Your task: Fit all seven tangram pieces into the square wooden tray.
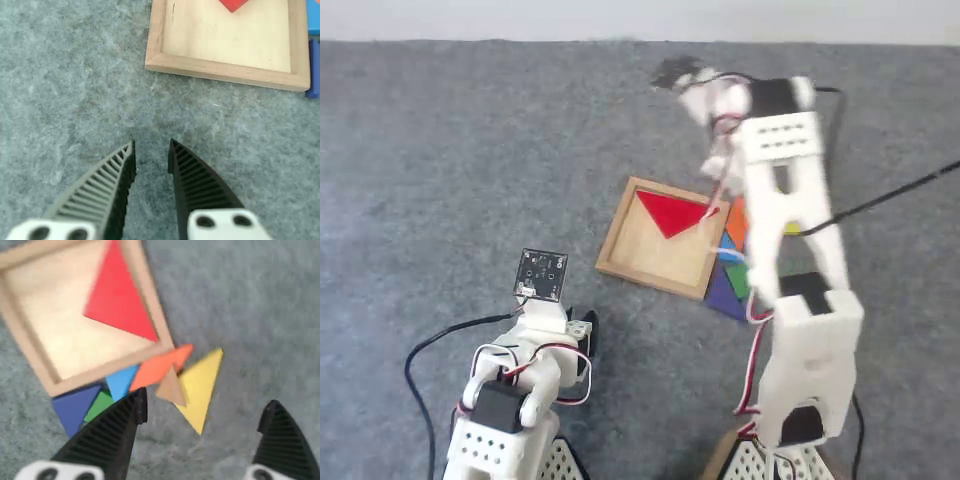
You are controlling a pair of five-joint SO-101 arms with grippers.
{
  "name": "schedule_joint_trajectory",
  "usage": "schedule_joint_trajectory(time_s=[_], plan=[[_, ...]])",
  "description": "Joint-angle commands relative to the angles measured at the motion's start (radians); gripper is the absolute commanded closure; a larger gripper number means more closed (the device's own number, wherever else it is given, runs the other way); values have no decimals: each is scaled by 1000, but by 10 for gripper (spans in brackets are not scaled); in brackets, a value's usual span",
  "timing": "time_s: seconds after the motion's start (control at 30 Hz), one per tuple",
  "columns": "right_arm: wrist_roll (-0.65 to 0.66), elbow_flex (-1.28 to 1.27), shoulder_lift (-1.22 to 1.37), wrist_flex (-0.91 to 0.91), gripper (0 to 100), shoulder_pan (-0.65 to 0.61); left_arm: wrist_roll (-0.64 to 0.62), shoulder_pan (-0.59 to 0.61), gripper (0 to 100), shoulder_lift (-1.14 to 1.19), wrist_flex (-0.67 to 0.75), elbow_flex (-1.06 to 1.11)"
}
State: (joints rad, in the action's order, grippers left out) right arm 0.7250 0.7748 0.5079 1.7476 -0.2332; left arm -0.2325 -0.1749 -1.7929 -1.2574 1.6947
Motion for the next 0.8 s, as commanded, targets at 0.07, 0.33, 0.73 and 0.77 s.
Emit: schedule_joint_trajectory(time_s=[0.07,0.33,0.73,0.77], plan=[[-98,37,147,-44,616,130,-6,-2,895,-17,-2,-12],[-57,37,314,-231,615,171,-6,-2,895,-17,-2,-12],[-25,37,473,-286,619,208,-6,-2,895,-17,-2,-12],[-25,37,481,-268,619,208,-6,-2,895,-17,-2,-12]])
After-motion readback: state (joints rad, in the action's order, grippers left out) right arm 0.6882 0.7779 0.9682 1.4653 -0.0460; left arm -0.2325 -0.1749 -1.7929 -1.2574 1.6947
